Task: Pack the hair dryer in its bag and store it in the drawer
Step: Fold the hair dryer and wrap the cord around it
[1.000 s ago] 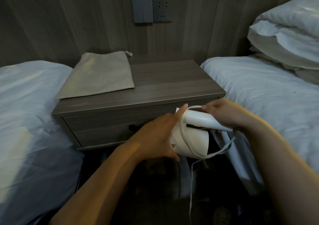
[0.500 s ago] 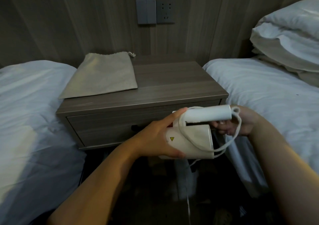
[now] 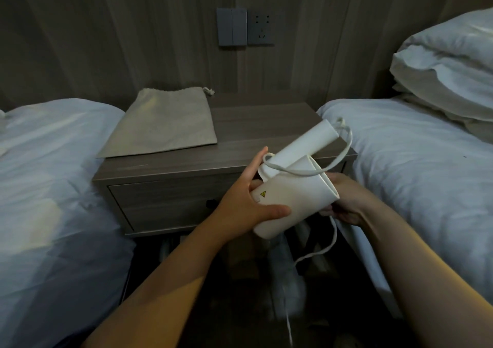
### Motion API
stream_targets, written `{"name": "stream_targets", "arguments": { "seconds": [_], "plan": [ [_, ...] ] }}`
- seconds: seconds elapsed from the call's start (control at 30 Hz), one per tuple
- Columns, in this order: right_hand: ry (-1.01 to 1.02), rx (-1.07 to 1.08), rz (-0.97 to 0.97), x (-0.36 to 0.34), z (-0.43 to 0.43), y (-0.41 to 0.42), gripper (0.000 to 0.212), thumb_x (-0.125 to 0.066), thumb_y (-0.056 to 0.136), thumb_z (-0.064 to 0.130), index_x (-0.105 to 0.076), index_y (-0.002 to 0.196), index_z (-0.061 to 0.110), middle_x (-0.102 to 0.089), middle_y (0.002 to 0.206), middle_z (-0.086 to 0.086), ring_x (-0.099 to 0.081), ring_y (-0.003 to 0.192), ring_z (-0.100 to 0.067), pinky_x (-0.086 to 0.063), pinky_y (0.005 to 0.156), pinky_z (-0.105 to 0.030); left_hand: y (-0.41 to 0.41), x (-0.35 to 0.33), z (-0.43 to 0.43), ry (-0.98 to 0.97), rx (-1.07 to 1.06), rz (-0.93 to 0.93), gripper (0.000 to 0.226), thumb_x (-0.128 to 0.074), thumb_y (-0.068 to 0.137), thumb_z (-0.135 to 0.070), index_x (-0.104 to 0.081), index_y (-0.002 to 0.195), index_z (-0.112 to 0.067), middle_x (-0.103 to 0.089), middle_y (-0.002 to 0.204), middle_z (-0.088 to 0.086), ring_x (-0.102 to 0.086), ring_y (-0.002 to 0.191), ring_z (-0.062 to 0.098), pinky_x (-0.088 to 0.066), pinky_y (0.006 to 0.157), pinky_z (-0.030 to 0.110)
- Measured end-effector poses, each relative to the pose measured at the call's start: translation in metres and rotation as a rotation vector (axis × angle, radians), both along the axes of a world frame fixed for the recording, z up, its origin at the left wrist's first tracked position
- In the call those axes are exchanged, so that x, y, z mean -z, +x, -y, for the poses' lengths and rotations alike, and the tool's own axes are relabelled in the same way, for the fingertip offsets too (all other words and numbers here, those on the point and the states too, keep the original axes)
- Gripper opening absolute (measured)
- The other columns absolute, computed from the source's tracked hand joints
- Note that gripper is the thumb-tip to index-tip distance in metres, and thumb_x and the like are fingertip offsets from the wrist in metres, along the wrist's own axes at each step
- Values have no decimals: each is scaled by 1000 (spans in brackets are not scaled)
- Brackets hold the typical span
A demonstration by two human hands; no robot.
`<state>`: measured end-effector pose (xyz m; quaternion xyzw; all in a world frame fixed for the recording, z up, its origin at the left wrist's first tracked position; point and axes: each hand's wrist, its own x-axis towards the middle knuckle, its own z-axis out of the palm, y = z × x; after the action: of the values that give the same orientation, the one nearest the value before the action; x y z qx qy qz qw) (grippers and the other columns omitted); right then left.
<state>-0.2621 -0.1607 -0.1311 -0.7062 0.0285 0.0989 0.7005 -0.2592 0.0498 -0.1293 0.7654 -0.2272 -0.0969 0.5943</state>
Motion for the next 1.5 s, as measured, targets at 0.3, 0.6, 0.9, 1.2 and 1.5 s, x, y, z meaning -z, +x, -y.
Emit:
{"name": "stream_targets", "arguments": {
  "seconds": [0.3, 0.6, 0.9, 1.2, 1.5],
  "plan": [
    [-199, -17, 79, -19, -12, -13, 39, -40, 95, 3, -47, 57, 6, -46, 41, -4, -27, 28, -7, -23, 34, -18, 3, -7, -1, -48, -242, 128, 110, -85, 61, -21, -15, 142, -49, -55, 119, -21, -56, 101, -7, -48, 84, 13],
    [-732, -59, 298, -34, -35, -21, 27, -47, 95, 21, -72, 87, 13, -53, 40, 6, -44, 34, 0, -35, 45, -8, 2, -32, -19, 217, -434, 355, 104, -79, 66, -39, -8, 140, -55, -44, 118, -13, -52, 102, 14, -48, 86, 33],
    [-809, -193, 175, -46, -40, -30, 31, -49, 94, 27, -66, 75, 10, -59, 46, -2, -44, 31, -10, -41, 43, -19, 1, -30, -20, 502, -581, 664, 100, -74, 66, -49, -14, 145, -41, -54, 114, 4, -54, 102, 21, -43, 78, 33],
    [-311, -534, 227, -49, -18, -34, 14, -52, 85, 4, -60, 92, 14, -59, 67, -4, -55, 59, -14, -46, 59, -21, 9, -34, -36, 690, -615, 720, 101, -69, 70, -54, -2, 146, -41, -46, 111, 9, -47, 101, 23, -40, 70, 32],
    [-879, -108, 810, -68, -20, -40, 25, -58, 78, 12, -75, 94, 21, -60, 71, 22, -58, 74, 3, -41, 69, -9, 12, -33, -42, 795, -343, 748, 101, -68, 69, -58, 2, 142, -50, -50, 113, 5, -48, 102, 23, -46, 76, 36]
  ]
}}
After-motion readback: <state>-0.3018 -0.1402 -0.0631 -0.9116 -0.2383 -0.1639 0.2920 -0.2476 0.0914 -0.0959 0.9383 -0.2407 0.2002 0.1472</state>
